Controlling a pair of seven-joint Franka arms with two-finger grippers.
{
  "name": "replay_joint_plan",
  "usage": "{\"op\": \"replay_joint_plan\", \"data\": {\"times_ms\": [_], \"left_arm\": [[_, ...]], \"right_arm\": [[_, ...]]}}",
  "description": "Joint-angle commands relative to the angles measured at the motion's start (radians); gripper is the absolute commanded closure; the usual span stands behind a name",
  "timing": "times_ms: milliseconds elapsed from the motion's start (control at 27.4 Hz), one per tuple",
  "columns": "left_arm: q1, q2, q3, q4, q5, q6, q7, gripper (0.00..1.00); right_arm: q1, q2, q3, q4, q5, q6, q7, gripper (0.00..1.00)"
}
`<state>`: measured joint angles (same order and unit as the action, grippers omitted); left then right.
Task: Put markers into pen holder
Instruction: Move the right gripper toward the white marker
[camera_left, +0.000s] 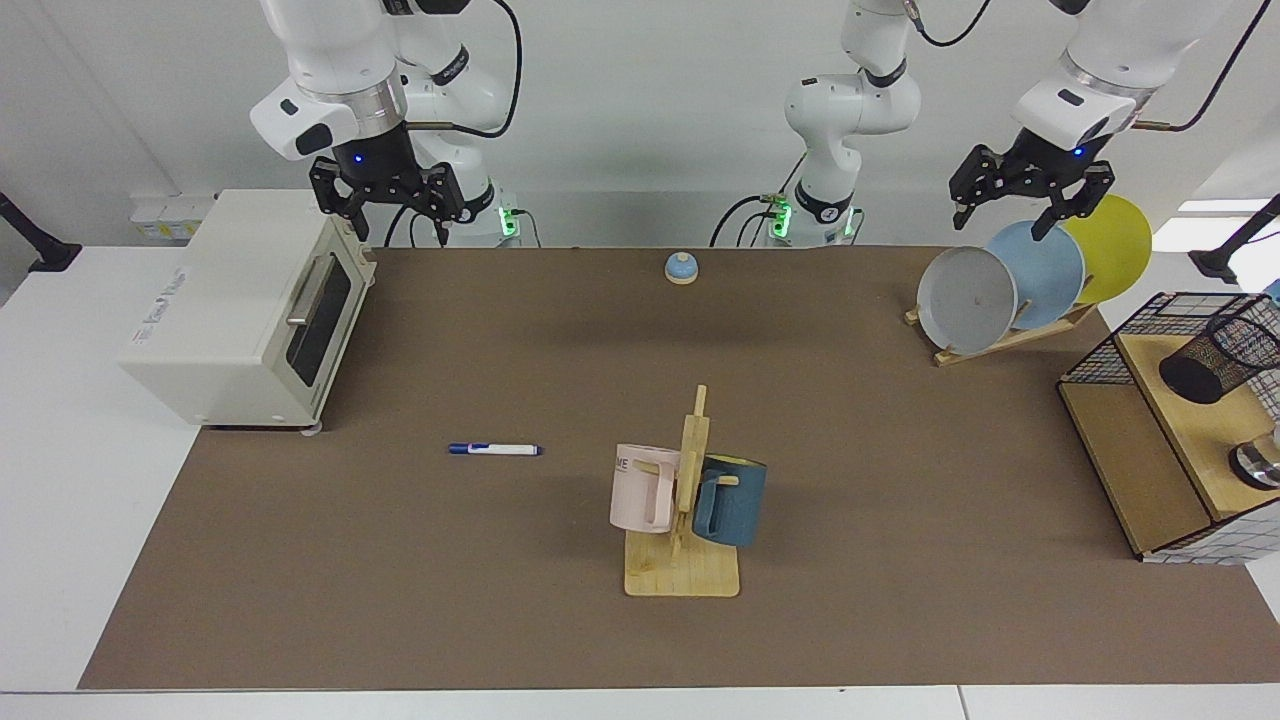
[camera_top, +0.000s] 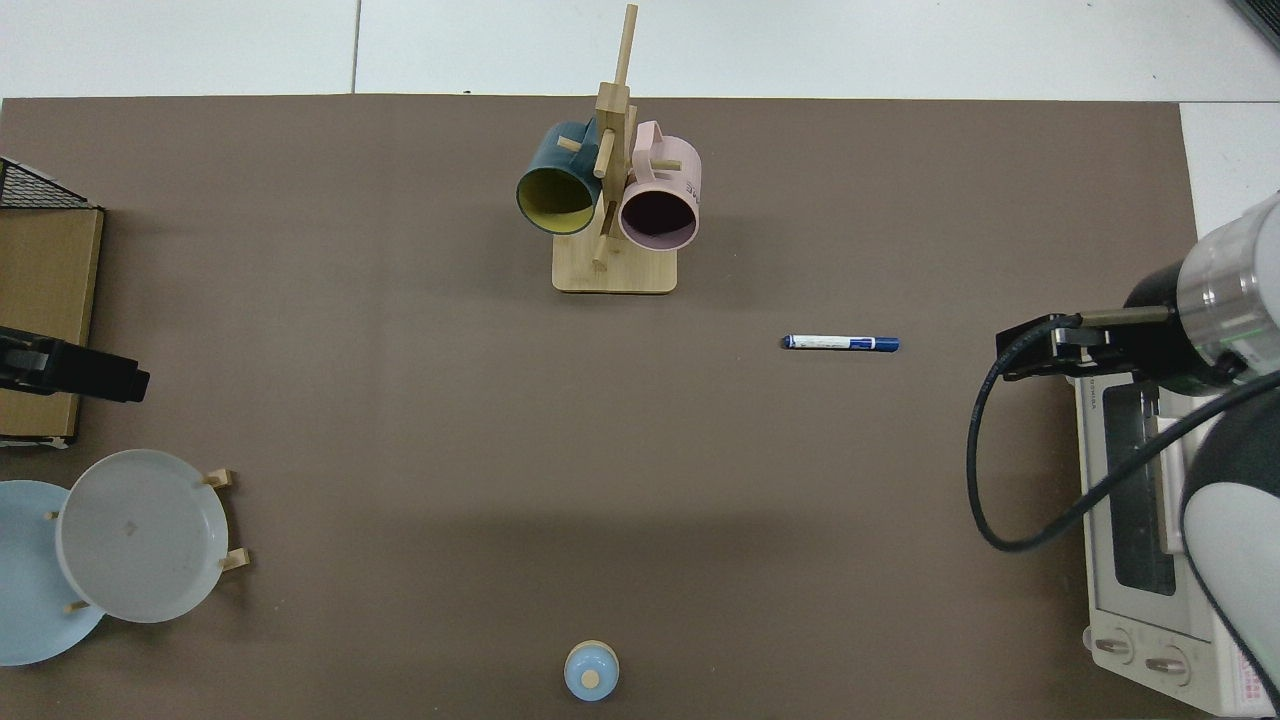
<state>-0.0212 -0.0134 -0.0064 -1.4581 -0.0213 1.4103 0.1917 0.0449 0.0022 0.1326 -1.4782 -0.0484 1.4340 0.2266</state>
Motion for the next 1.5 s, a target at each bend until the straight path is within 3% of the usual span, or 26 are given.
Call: {"op": "replay_joint_plan", "data": {"times_ms": [0,328,438,657,985,1313,1459], "left_arm": [[-0.008,0.0,0.002,0.008,0.015,-0.019,-0.014,0.0],[-0.006,0.0,0.003,0.008,0.015,-0.019,-0.014,0.0],[-0.006,0.0,0.002,0.007,0.015,-0.02,-0.014,0.0],[-0.008,0.0,0.002,0.007,0.015,-0.02,-0.014,0.0],[-0.005,-0.005,0.003,0.001,0.015,-0.02,-0.014,0.0],[-0.005,-0.016,0.005,-0.014,0.015,-0.022,-0.014,0.0],[-0.005,-0.017,0.003,-0.021,0.015,-0.025,-0.014,0.0]], "right_arm": [[-0.008,-0.011,0.007,0.001,0.004,-0.026,0.023,0.0],[-0.01,-0.027,0.01,-0.016,0.036,-0.041,0.023,0.0],[-0.02,-0.036,0.01,-0.033,0.071,-0.026,0.03,0.0],[-0.011,-0.079,0.008,-0.108,0.073,0.049,0.098,0.0],[-0.01,-0.061,0.01,-0.165,0.071,0.212,0.58,0.0],[-0.008,0.031,0.01,-0.169,0.07,0.262,1.051,0.0],[-0.01,0.055,0.01,-0.169,0.07,0.266,1.143,0.02]]}}
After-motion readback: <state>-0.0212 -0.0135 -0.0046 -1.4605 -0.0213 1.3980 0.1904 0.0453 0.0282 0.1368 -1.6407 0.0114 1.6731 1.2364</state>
